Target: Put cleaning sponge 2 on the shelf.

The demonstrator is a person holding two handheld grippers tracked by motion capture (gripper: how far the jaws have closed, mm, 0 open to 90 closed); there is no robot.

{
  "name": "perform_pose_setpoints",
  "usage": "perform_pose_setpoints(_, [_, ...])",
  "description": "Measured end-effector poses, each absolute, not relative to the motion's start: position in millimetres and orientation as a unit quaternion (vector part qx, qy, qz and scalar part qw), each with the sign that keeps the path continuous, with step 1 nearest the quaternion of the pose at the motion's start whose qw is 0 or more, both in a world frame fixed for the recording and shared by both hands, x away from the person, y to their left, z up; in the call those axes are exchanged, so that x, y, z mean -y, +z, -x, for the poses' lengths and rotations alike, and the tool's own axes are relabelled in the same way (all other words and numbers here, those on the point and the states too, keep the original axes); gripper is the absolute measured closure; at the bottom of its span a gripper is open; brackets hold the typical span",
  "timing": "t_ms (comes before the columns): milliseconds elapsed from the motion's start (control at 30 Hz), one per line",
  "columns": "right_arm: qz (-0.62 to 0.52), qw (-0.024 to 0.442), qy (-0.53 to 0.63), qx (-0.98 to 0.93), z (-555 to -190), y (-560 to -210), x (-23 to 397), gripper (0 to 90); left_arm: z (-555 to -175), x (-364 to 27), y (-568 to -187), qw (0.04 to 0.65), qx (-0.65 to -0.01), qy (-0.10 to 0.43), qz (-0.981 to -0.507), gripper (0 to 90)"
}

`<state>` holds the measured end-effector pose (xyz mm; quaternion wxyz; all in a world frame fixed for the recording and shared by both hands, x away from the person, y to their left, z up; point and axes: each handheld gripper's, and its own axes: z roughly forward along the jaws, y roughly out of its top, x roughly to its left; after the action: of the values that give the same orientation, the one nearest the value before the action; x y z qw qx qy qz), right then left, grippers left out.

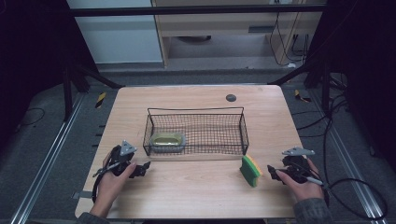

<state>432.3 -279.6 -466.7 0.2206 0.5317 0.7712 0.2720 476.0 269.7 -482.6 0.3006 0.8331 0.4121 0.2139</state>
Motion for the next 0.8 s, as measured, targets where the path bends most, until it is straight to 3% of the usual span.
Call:
perform_pose_setpoints(400, [-0.514, 0.186, 0.241, -0.802, -397.8, -427.0, 258.0, 21.0, -482.9, -270.2, -494.5, 0.286, -0.428, 0.2, -0.834, 4.7])
perform_pose_setpoints(800, [-0.486, 0.165, 0.233, -0.826, -401.8, -374.8, 217.9, 20.7, -486.7, -274.0, -504.0, 0.309, -0.44, 0.178, -0.824, 0.0])
